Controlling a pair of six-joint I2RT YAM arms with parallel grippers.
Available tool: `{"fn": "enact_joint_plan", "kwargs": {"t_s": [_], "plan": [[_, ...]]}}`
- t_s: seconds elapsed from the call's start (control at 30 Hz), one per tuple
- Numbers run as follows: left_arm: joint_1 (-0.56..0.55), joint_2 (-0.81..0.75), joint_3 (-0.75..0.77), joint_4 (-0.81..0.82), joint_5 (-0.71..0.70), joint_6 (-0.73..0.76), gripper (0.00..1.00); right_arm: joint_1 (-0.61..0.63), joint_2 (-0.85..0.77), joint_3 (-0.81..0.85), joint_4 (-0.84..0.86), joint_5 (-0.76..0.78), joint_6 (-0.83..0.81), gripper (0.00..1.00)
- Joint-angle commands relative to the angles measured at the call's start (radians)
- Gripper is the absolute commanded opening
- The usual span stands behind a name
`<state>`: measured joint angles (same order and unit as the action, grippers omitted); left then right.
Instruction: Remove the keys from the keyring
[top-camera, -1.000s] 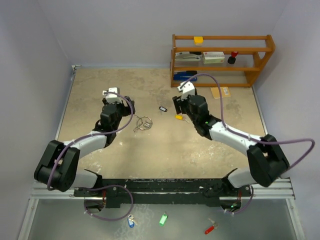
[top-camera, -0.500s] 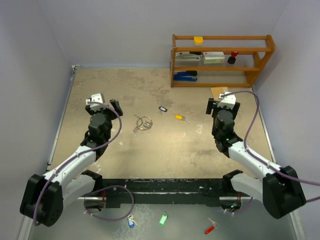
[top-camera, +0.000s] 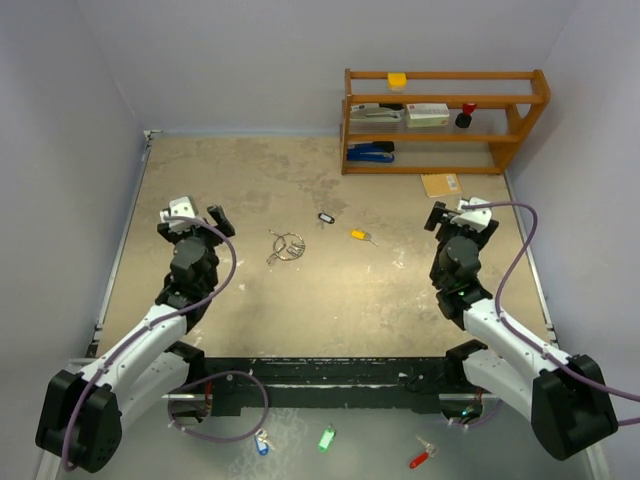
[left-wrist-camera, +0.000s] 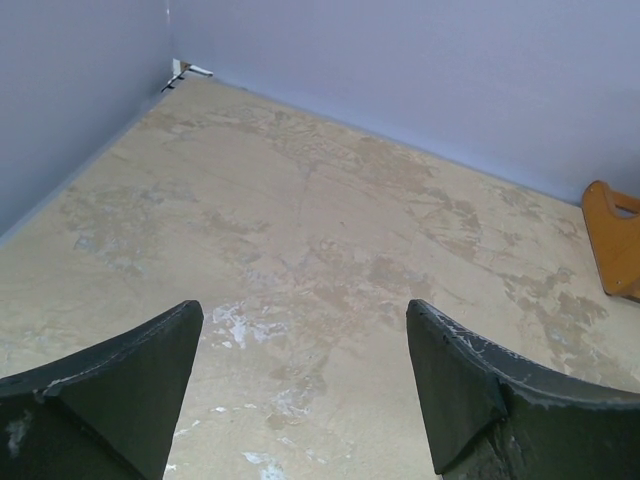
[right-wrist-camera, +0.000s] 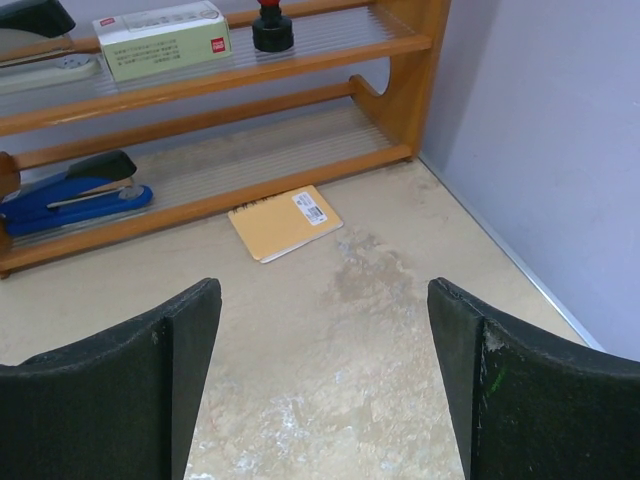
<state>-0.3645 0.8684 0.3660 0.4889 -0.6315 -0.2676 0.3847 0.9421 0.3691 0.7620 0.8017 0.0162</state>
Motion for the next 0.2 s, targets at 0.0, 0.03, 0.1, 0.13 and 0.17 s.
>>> {"fn": "enact_joint_plan", "kwargs": {"t_s": [0.0, 0.03, 0.1, 0.13, 0.17], "plan": [[0.004, -0.020, 0.001, 0.014, -0.047, 0.019, 0.80, -0.006, -0.003, 0.016, 0.066, 0.035, 0.006, 0.86], [0.005, -0.019, 0.001, 0.008, -0.055, 0.019, 0.80, -0.006, -0.002, 0.015, 0.070, 0.034, 0.005, 0.86], [0.005, -0.016, -0.001, 0.006, -0.064, 0.023, 0.80, -0.006, 0.002, 0.014, 0.073, 0.034, 0.003, 0.86], [0.004, -0.008, 0.002, 0.006, -0.067, 0.024, 0.80, -0.006, 0.007, 0.016, 0.073, 0.033, 0.004, 0.86], [0.005, 0.000, 0.006, 0.003, -0.067, 0.024, 0.80, -0.006, 0.009, 0.015, 0.072, 0.033, 0.005, 0.86]]}}
